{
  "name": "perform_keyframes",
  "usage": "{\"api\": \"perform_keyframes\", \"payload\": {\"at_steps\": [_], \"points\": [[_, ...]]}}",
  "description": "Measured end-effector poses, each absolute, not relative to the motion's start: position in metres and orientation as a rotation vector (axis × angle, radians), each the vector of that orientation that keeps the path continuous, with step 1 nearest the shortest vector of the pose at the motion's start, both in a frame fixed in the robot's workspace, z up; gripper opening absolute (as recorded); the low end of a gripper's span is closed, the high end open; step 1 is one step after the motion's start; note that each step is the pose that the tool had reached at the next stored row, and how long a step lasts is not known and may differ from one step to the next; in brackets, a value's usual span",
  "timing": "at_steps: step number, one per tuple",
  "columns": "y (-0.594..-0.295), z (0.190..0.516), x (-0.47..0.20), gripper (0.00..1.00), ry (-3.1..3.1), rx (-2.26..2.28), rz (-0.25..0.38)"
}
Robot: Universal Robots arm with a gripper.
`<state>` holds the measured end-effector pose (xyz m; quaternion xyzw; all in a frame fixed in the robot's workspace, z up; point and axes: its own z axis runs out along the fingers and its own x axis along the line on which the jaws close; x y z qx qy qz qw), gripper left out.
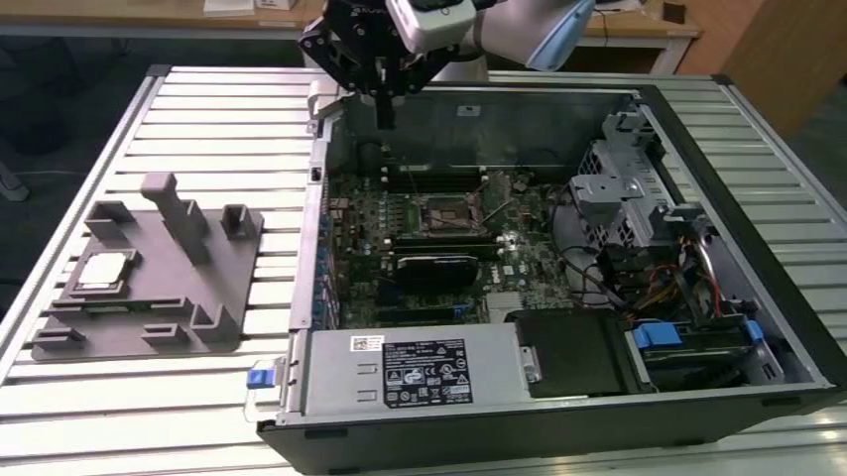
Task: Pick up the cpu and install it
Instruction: 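Reach for the cpu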
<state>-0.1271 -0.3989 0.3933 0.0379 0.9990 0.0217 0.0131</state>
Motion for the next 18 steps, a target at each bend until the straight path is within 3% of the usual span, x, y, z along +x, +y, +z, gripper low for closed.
{"api": "perform_keyframes", "payload": {"at_steps": [18], "points": [[-0.399, 0.393, -0.141, 0.11, 3.113, 0.118, 0.068]]}}
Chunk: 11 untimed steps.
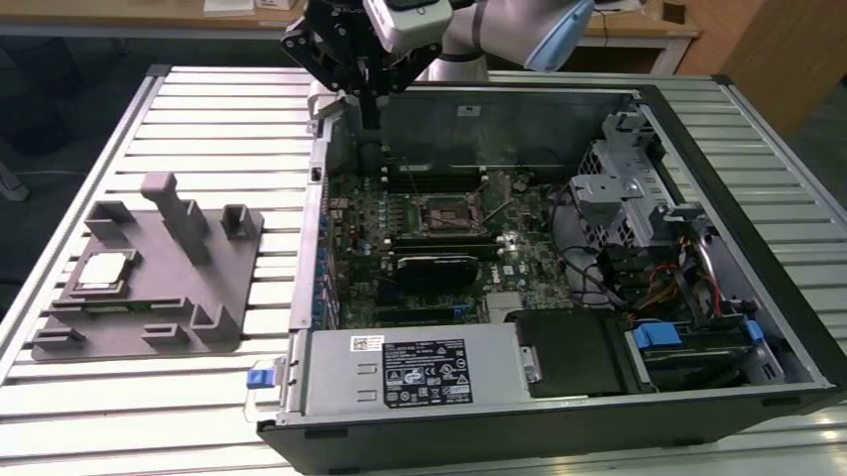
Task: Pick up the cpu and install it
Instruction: 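Reach for the cpu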
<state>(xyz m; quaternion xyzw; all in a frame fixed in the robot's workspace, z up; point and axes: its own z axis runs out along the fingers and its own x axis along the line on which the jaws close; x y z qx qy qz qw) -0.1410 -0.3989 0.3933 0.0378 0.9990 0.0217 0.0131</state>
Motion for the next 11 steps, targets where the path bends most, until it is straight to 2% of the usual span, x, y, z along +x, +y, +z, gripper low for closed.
{"api": "perform_keyframes", "payload": {"at_steps": [11], "points": [[-0.3989, 0.3933, -0.1439, 0.11, 3.113, 0.118, 0.068]]}}
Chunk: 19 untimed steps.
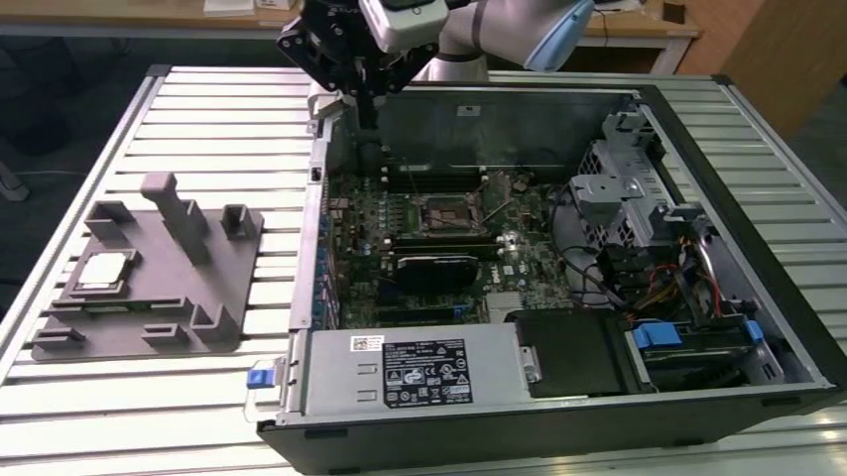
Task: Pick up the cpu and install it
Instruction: 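Reach for the cpu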
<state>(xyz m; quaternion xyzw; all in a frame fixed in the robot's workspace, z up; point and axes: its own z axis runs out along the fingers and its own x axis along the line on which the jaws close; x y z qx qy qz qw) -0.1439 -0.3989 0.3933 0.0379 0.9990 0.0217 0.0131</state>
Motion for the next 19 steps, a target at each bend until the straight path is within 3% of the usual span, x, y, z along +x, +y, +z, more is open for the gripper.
{"api": "perform_keyframes", "payload": {"at_steps": [19], "points": [[-0.3989, 0.3933, -0.1508, 0.11, 3.113, 0.118, 0.068]]}}
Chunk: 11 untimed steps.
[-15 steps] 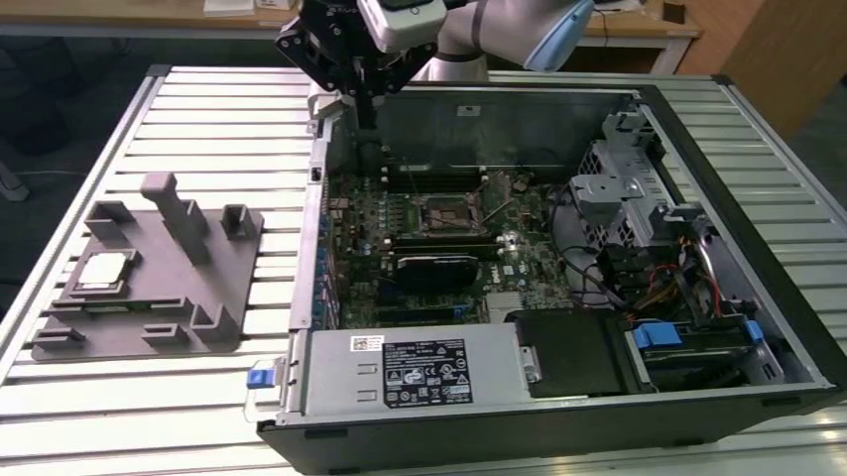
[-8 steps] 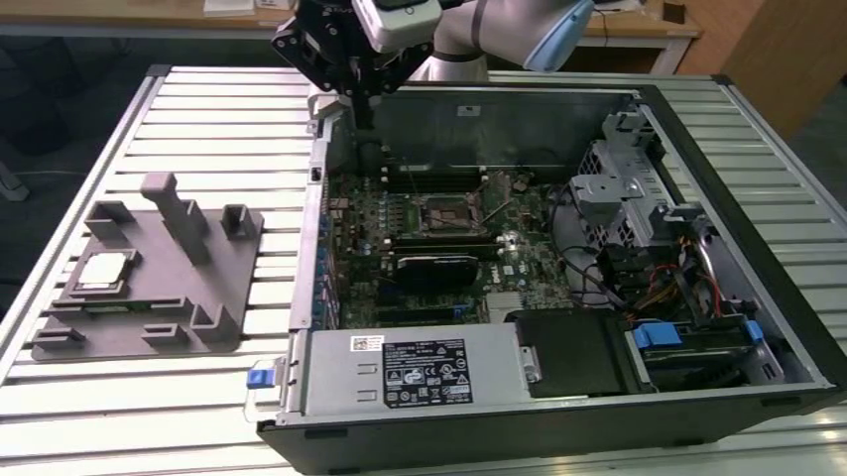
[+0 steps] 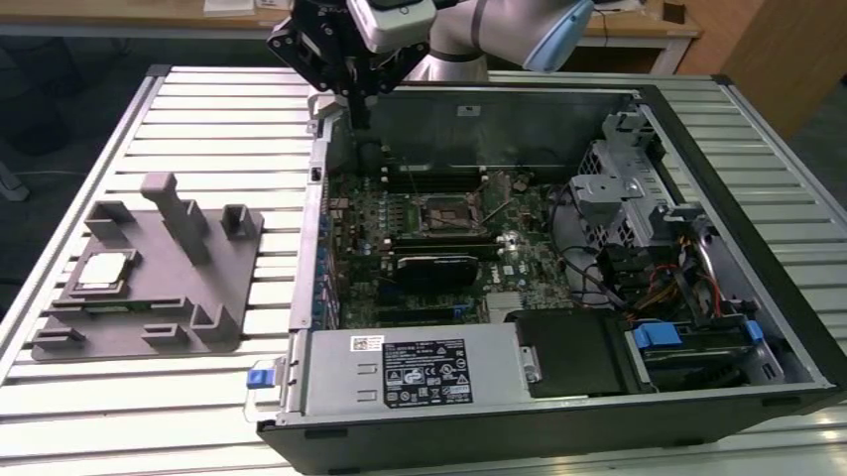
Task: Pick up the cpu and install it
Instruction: 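Reach for the cpu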
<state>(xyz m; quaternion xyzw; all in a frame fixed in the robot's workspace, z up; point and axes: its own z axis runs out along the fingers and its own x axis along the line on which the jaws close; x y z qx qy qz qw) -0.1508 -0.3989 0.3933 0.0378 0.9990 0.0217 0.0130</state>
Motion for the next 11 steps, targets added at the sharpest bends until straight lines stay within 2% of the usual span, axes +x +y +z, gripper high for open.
{"api": "perform_keyframes", "payload": {"at_steps": [11], "points": [[-0.3989, 0.3933, -0.1611, 0.11, 3.112, 0.118, 0.068]]}}
